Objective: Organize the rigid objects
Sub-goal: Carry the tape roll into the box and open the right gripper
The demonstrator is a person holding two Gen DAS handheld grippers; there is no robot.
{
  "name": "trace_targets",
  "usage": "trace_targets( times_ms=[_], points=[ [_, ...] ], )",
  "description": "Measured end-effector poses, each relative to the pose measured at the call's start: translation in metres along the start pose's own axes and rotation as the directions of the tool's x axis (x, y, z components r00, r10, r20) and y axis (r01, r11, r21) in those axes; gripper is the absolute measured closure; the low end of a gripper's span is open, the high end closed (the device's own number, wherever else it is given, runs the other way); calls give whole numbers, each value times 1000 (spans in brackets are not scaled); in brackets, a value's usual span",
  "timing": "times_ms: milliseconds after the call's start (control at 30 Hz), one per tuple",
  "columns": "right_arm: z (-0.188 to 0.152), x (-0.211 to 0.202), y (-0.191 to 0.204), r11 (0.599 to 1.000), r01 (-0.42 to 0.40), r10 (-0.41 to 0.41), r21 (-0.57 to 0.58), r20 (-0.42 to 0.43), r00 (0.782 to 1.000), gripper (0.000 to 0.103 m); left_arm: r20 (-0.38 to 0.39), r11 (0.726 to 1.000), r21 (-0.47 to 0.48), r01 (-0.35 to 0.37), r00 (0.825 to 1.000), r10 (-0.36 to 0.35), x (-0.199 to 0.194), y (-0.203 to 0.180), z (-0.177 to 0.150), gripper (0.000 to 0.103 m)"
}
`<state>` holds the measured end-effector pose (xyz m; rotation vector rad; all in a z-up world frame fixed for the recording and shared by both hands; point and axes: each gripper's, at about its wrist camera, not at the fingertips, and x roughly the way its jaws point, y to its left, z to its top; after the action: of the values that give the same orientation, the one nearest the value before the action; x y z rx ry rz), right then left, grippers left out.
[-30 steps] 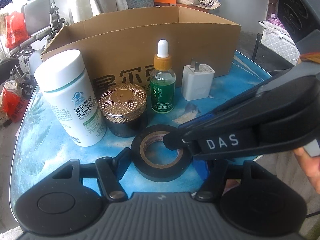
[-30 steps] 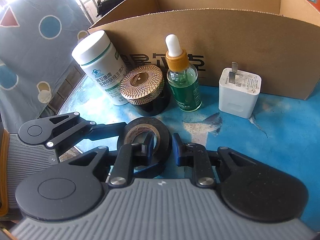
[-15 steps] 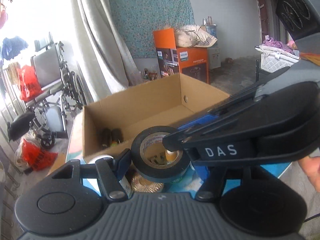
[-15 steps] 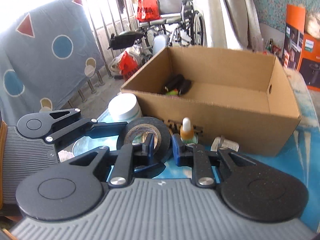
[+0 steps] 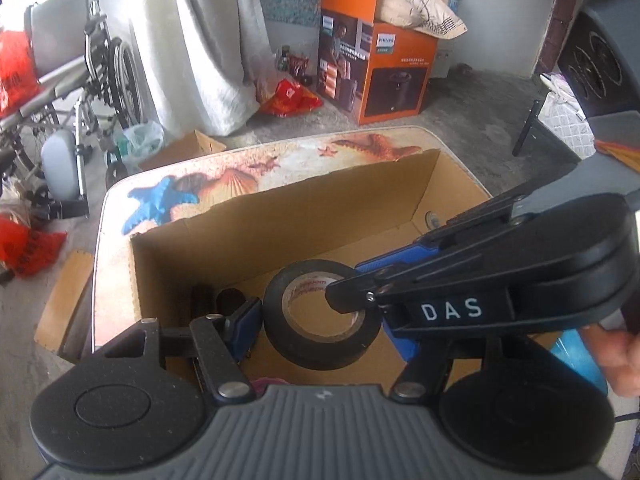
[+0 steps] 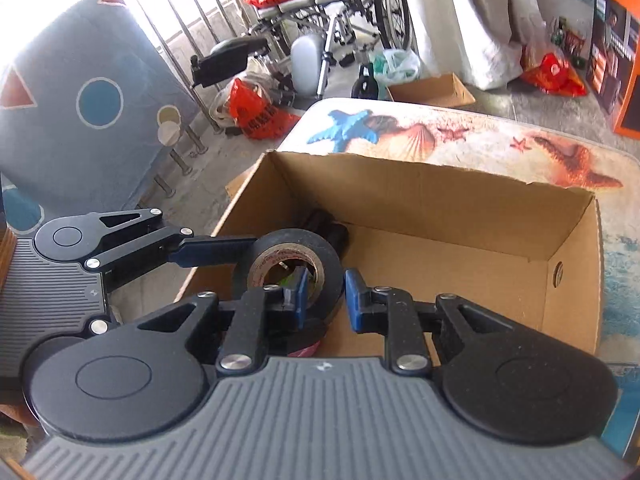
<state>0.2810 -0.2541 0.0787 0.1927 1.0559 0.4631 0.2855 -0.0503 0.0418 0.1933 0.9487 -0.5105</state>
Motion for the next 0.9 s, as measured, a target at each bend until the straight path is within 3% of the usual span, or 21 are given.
trace_targets(
  times_ms=[200,467,700,900],
  points=[
    [10,81,-33,995,1,14,103,-149,989,83,-164,998,-69,9,986,-21,72,32,19,35],
    [20,137,-54,989,10,22,149,-213,977,82,-240,996,-83,-30,971,9,109,41,23,35],
    [19,129,-57,986,3,27,168,-178,984,80,-217,995,-92,-23,976,2,96,32,19,36],
    [10,62,-47,989,-29,36,142,-45,998,78,-107,996,-92,-14,994,5,36,18,22,33]
  ],
)
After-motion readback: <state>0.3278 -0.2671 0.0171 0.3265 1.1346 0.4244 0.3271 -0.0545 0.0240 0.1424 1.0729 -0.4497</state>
